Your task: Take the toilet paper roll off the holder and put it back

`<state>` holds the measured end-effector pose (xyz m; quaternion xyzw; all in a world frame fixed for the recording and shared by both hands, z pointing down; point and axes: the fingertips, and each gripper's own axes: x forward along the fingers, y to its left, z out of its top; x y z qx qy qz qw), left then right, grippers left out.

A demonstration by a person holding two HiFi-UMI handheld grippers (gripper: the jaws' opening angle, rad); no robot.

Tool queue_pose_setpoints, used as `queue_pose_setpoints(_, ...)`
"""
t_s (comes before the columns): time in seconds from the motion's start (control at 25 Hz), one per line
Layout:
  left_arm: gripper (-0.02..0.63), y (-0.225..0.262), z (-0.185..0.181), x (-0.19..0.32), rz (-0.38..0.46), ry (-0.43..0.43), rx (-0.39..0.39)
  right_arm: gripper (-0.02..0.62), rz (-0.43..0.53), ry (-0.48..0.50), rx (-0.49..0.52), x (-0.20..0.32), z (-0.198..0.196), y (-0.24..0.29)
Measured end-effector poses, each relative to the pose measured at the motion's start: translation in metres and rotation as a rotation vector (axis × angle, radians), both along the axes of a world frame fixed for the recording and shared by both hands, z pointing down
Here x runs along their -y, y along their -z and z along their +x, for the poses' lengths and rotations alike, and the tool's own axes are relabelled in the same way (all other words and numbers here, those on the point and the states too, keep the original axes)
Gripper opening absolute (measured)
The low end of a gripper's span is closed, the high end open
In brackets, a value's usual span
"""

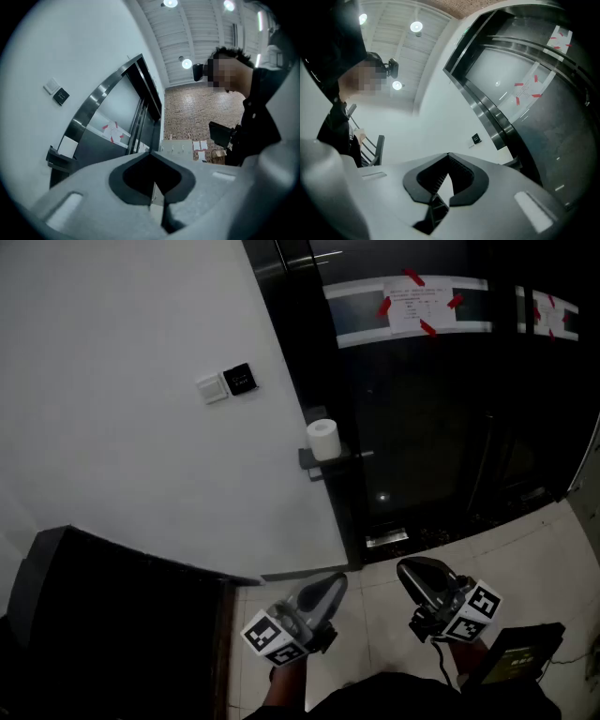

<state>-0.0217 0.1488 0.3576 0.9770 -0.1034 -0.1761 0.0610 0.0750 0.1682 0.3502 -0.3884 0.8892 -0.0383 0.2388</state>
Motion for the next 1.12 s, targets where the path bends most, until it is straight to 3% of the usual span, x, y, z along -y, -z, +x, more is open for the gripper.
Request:
queue_pose_setpoints(0.76, 0.0, -0.003, 0.061, 0.011, -0.004, 0.061, 0.016, 0.002, -0.029, 0.031, -0.02, 0.015, 0.066, -0.013)
queue_pose_setpoints(1.12, 0.0, -0.004, 0.068, 0.032, -0.01, 0.072, 0.021, 0.002, -0.036, 0.042, -0.025, 0.035, 0.074, -0.013)
